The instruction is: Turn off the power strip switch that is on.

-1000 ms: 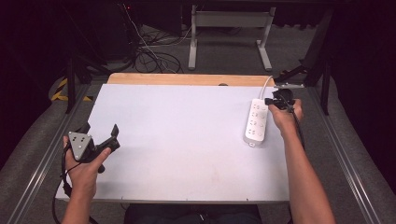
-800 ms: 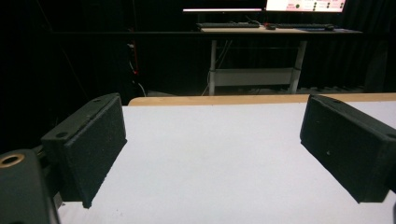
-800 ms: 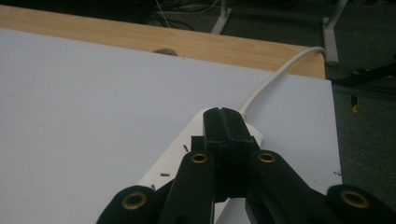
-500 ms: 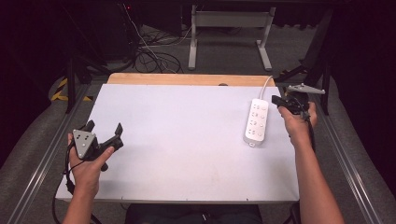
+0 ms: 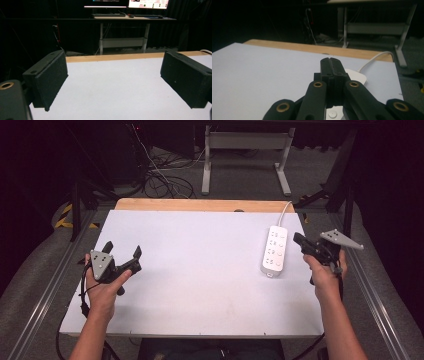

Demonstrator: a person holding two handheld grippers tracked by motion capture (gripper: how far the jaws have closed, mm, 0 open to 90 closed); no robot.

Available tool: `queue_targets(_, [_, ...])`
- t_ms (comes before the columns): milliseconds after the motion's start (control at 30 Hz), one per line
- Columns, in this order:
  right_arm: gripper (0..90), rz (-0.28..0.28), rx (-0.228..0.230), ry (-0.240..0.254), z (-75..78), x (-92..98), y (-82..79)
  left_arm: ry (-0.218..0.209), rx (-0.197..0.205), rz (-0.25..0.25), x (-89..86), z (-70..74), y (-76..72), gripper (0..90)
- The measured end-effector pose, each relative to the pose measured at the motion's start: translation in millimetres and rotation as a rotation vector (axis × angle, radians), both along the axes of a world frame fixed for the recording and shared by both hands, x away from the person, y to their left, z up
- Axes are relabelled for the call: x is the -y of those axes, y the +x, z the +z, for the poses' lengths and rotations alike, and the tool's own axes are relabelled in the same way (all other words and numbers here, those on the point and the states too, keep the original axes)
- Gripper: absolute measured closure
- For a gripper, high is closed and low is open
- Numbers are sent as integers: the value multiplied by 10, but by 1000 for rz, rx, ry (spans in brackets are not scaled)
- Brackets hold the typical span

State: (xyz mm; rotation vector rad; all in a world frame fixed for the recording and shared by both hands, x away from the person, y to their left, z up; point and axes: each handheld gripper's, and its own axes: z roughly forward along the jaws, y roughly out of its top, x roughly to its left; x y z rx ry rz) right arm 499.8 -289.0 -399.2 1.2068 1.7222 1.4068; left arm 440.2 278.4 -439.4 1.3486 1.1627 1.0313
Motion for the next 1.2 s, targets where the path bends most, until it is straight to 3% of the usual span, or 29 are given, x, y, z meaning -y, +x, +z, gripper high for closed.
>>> queue_targets(133, [900, -12, 117, 8, -182, -13, -261, 1, 1, -8, 29, -1, 31, 79])
queue_targets(300, [900, -26, 180, 6, -237, 13, -415, 4, -1, -7, 25, -1, 20, 80])
queue_targets(467, [891, -17, 217, 20, -237, 12, -463, 1, -2, 4, 0, -4, 0, 80])
queue_targets(533, [688, -15, 222, 38, -222, -12, -450, 2, 1, 7, -5, -3, -16, 80])
queue_targets(567, [688, -15, 222, 38, -222, -12, -450, 3, -1, 8, -10, -2, -24, 80])
queue_targets(600, [595, -22, 222, 40, -220, -25, -440, 1, 0, 12, -14, -3, -30, 80])
queue_targets(633, [433, -26, 196, 61, -216, -52, -414, 0, 0, 13, -21, -4, -35, 80])
queue_targets(800, [79, -15, 175, 55, -255, -79, -406, -5, -2, 23, -56, -7, -58, 80])
queue_targets(900, [9, -21, 186, 61, -250, -62, -406, -4, 0, 26, -61, -6, -67, 80])
queue_targets(1200, [11, -15, 166, 44, -278, -70, -368, -12, -2, 31, -74, -6, -91, 80])
